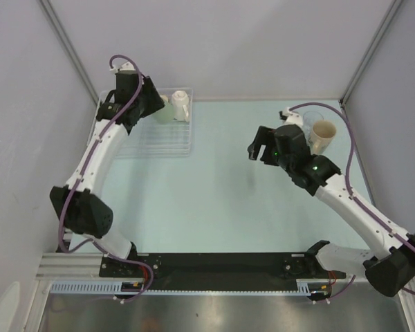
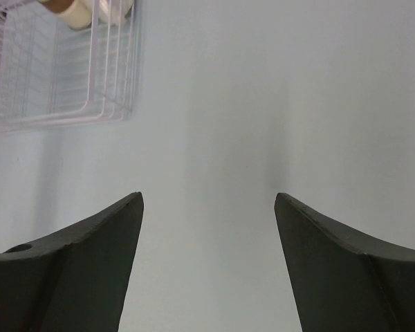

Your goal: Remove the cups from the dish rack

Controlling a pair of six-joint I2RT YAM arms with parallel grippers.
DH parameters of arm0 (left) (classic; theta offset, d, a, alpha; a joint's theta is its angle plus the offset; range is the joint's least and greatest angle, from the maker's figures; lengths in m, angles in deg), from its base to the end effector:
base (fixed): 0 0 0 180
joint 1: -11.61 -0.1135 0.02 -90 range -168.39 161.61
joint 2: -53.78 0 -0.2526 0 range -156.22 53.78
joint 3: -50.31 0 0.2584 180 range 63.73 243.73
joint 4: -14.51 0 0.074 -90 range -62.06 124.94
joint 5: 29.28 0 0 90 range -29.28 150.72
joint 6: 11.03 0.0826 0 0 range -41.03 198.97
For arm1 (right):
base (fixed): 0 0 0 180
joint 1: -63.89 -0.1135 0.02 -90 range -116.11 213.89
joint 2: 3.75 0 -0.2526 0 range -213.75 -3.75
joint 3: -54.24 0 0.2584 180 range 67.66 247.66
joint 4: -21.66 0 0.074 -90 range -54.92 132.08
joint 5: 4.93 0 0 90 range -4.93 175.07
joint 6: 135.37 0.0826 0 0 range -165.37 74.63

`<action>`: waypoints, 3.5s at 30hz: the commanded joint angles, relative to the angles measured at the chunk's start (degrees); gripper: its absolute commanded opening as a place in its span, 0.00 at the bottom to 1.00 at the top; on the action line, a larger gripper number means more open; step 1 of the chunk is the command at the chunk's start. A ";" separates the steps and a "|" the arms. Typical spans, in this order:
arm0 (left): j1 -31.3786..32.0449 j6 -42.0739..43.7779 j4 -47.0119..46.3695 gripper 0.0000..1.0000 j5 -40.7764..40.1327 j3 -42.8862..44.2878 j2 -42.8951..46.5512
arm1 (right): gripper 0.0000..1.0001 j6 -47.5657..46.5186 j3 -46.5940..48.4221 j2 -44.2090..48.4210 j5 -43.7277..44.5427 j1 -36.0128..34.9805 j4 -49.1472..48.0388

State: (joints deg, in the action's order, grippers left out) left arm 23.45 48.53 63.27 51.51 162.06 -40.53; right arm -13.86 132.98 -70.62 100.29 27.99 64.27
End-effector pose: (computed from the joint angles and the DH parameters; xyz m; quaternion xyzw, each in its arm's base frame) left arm 0.4122 -0.0729 0.3620 -0.1792 0.8511 -0.1109 0.4808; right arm 0.2604 0.1617 0.3204 0.0324 0.8635 0.1762 0.4715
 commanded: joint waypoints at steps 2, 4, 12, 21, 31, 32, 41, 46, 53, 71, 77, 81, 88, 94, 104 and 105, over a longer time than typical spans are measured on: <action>3.19 -4.89 -6.32 0.00 8.77 -11.91 16.23 | 0.82 0.40 -1.77 4.55 -5.81 4.08 -5.27; 3.19 -7.35 -9.38 0.00 12.10 -18.65 23.09 | 0.82 1.18 -2.91 4.91 -8.18 4.35 -6.16; 3.11 -17.45 -18.97 0.00 21.59 -37.14 42.17 | 0.82 5.84 -10.29 7.36 -17.50 4.70 -14.94; 3.28 -31.16 -46.71 0.00 32.58 -57.70 52.55 | 0.82 14.72 -19.25 10.09 -31.21 9.18 -33.04; 4.51 -33.46 -61.60 0.01 37.77 -61.41 41.23 | 0.81 22.88 -22.60 8.69 -39.21 10.76 -48.25; 4.69 -33.98 -62.57 0.00 38.73 -61.15 40.17 | 0.81 23.85 -22.60 7.21 -39.74 10.59 -50.87; 5.39 -35.48 -67.94 0.01 42.17 -59.04 33.75 | 0.80 31.59 -22.08 1.40 -41.67 9.71 -64.77; 5.74 -36.71 -70.13 0.00 43.49 -58.42 32.25 | 0.79 35.37 -22.08 -3.70 -42.56 7.95 -72.16; 7.23 -37.68 -71.02 0.01 43.93 -58.51 32.07 | 0.78 38.72 -20.68 -9.76 -43.35 5.14 -79.64; 7.85 -38.47 -70.68 0.17 44.46 -60.09 33.48 | 0.00 40.48 -17.51 -14.26 -44.05 2.06 -83.51; 7.76 -31.09 -58.91 0.98 42.35 -55.70 35.41 | 0.00 28.46 -14.09 -2.31 -41.25 8.29 -58.24; 7.76 -28.36 -53.53 1.00 39.19 -54.82 36.21 | 0.00 16.43 -5.48 1.13 -39.84 14.09 -35.23; 7.85 -25.03 -41.78 1.00 33.48 -54.29 34.80 | 0.00 0.78 16.04 -5.62 -23.51 16.21 -2.85; 7.85 -21.69 -31.49 1.00 29.43 -52.97 33.66 | 0.00 -5.75 36.25 -19.68 -2.36 14.11 15.70; 8.11 -18.34 -22.32 1.00 29.34 -50.77 28.30 | 0.00 -6.64 68.17 -46.67 7.63 14.45 35.92; 8.12 -18.26 -22.15 1.00 29.43 -50.86 28.21 | 0.00 -5.42 69.49 -48.16 7.72 14.89 36.72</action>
State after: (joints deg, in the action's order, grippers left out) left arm 31.12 28.05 37.89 81.19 109.30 -11.87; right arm -20.20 195.32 -115.03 102.65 41.58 92.88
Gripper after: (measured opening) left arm 0.996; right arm 0.133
